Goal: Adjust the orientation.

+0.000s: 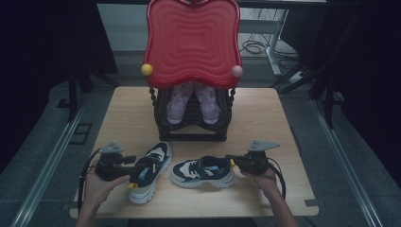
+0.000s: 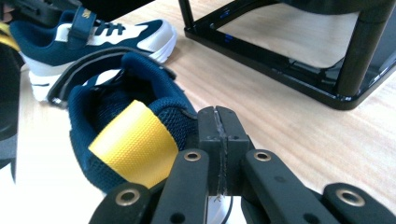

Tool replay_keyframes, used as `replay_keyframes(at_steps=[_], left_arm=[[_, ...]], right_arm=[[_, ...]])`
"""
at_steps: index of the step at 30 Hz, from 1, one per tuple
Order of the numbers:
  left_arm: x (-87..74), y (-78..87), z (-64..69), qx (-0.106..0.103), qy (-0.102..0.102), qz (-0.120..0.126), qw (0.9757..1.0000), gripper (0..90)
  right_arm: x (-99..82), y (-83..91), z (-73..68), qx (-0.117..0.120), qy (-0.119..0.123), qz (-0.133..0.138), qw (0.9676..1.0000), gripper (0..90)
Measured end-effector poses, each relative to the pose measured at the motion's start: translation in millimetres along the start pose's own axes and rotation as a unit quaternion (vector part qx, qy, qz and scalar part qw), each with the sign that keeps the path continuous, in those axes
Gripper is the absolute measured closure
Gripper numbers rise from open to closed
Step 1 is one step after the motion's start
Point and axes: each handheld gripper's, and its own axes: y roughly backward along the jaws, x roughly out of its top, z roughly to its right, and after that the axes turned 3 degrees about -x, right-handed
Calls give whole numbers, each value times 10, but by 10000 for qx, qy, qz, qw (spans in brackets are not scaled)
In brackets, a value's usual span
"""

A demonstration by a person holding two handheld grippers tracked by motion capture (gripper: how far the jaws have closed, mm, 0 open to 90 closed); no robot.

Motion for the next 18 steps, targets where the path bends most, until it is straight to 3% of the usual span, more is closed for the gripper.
replay_keyframes(at_steps=[18], left_arm=[[-8,41,0,4,11,40,10000,418]], right_arm=[[-259,306,-353,-64,225,-21,9997,896]])
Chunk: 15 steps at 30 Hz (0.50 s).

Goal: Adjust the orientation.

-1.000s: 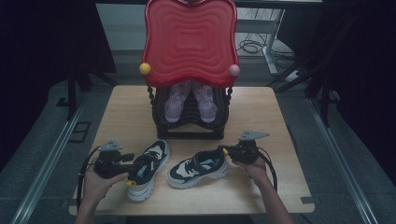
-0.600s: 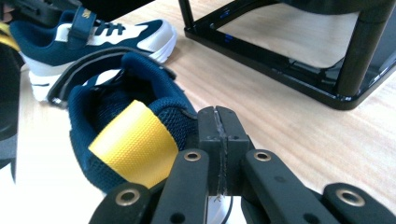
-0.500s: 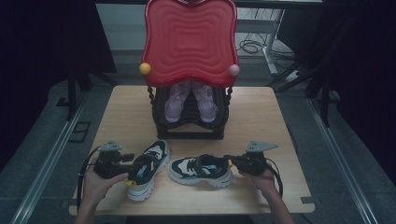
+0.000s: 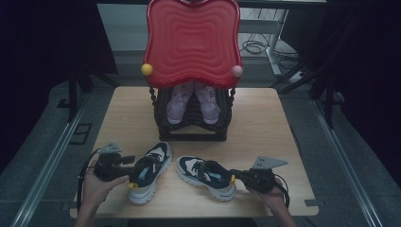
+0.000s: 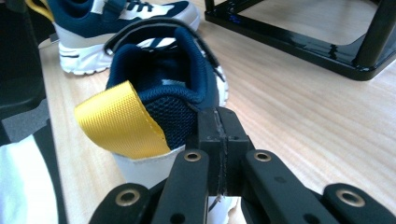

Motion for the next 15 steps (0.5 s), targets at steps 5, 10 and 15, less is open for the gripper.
replay_keyframes(at_steps=[5,10,15], left_arm=[[-1,15,-2,3,-1,17,10000,418],[-2,37,2,9,-7,39,10000,418],[-8,56,-3,18,-6,59,10000,417]], right_arm=[[-50,64,-115,-50,99,0,9999,896],[-82,81,-187,0,101,12,9999,896],[-90,85,-212,16,99,10,9999,896]])
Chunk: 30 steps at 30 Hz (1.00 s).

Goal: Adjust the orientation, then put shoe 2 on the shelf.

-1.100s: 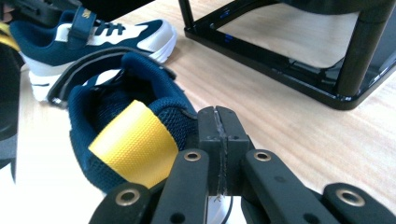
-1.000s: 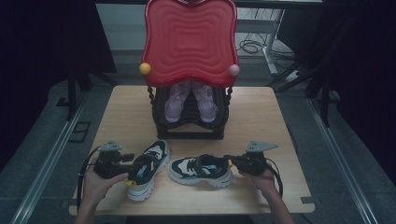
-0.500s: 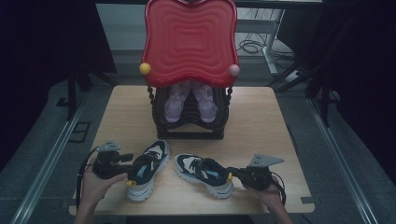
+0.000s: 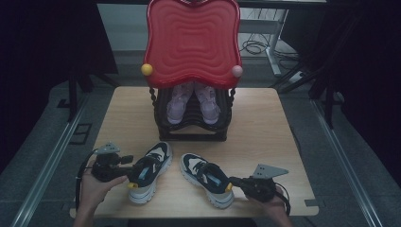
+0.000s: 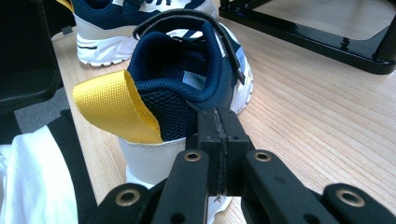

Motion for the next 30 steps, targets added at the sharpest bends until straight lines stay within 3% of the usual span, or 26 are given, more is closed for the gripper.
replay_keyframes(at_steps=[7,12,17,30], left_arm=[[-2,26,6,17,-11,13,10000,417],[-1,49,16,39,-31,42,10000,417],[-12,92,32,85,-39,80,9999,416],[-38,224,37,325,59,259,9991,417]], right_arm=[[-10,-7,21,-92,-22,29,10000,881],[0,38,97,-265,-231,172,9992,881],[21,57,133,-314,-289,190,9989,869],[235,69,178,-169,-325,311,9988,678]])
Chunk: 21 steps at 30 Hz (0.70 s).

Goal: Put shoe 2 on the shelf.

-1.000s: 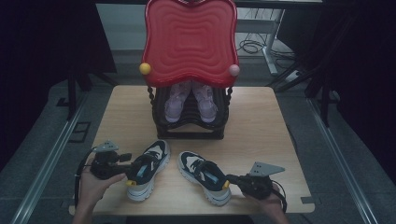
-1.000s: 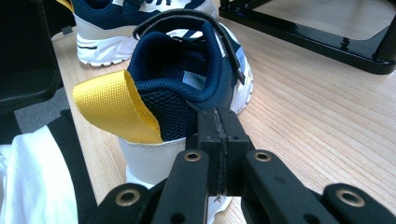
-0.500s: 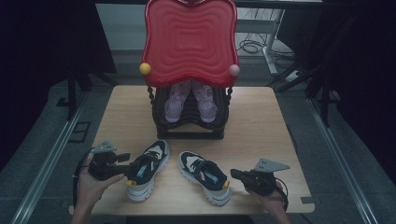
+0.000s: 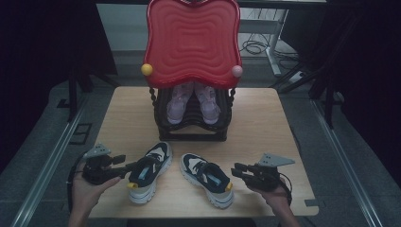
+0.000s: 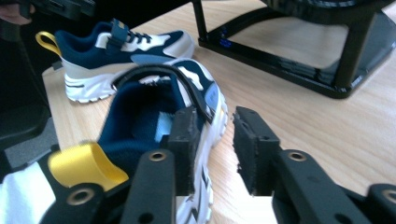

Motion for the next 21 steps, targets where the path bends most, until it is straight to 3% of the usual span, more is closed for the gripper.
replay_keyframes(at_steps=[12,21], left_arm=[[54,-87,6,139,-30,-128,9998,417],[61,-246,33,155,-50,-349,9993,421]], right_arm=[[325,-117,-131,278,238,-299,9989,582],[385,-241,-153,391,299,-533,9974,563]])
